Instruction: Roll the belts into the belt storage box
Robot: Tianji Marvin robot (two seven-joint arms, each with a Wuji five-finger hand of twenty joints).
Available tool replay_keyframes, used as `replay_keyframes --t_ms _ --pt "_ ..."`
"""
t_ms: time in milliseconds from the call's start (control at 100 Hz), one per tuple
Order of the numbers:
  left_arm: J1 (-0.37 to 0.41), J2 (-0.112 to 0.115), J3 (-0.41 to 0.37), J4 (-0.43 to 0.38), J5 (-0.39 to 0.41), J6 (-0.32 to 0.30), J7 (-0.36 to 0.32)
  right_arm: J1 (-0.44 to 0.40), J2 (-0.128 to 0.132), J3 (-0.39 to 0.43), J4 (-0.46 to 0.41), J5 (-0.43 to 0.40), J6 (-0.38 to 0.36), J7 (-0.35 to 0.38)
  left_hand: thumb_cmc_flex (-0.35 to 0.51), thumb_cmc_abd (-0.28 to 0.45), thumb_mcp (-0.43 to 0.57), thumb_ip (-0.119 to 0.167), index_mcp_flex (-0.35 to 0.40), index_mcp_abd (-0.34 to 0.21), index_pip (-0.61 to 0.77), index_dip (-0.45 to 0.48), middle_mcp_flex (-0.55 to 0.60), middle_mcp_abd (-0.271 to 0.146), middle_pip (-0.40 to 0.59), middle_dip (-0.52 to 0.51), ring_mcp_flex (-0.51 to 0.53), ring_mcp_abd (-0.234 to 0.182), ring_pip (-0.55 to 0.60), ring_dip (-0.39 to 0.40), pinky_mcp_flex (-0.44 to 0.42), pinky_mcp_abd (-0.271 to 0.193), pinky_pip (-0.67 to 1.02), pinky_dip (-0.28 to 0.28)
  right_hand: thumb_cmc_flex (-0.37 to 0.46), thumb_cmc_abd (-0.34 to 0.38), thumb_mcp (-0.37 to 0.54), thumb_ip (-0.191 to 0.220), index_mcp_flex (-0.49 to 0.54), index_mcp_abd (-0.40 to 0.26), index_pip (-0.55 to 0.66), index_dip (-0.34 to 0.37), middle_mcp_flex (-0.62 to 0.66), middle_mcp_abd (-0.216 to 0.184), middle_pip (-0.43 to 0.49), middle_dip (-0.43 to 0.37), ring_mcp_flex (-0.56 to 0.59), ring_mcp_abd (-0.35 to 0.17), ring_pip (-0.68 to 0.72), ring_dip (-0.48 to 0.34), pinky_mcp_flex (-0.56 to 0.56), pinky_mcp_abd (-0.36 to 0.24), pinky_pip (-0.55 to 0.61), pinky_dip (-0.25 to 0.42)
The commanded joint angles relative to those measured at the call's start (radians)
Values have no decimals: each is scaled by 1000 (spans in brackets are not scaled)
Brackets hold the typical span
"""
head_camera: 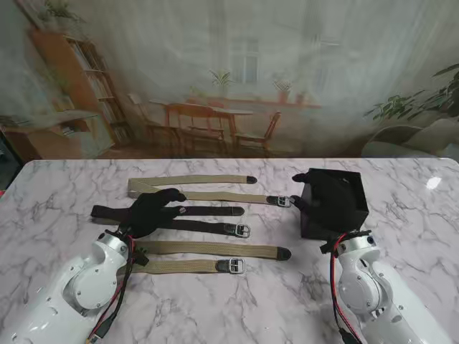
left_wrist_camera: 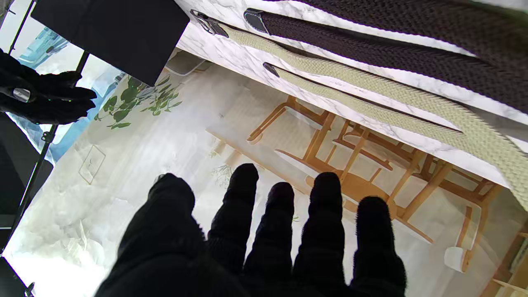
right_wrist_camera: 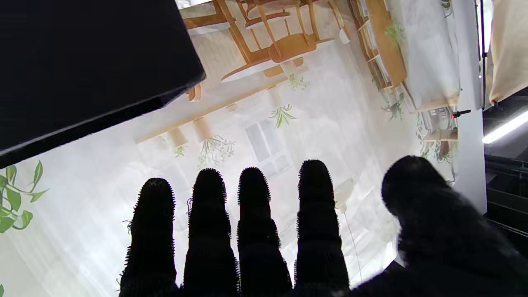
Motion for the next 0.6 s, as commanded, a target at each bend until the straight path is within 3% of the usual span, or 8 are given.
replay_keyframes --t_ms 0,590 --pt "7 -2 -1 -3 1 -4 -8 -3 0 -3 -2 1 -7 1 -21 47 -24 4 -17 -9 -15 -5 -14 0 -18 -2 -17 5 -20 -3 -13 16 -32 2 10 31 -10 17 13 12 -5 20 1 5 1 3 5 -2 25 19 -7 11 9 5" --pt "12 -1 -7 8 18 -32 8 -19 -2 7 -19 -6 -12 -14 -22 46 -24 4 -15 -7 -15 -5 -17 0 -19 -2 -21 5 -23 -4 -13 15 -36 8 9 30 -10 17 13 13 -5 19 -1 6 1 3 4 -1 25 19 -8 13 9 4"
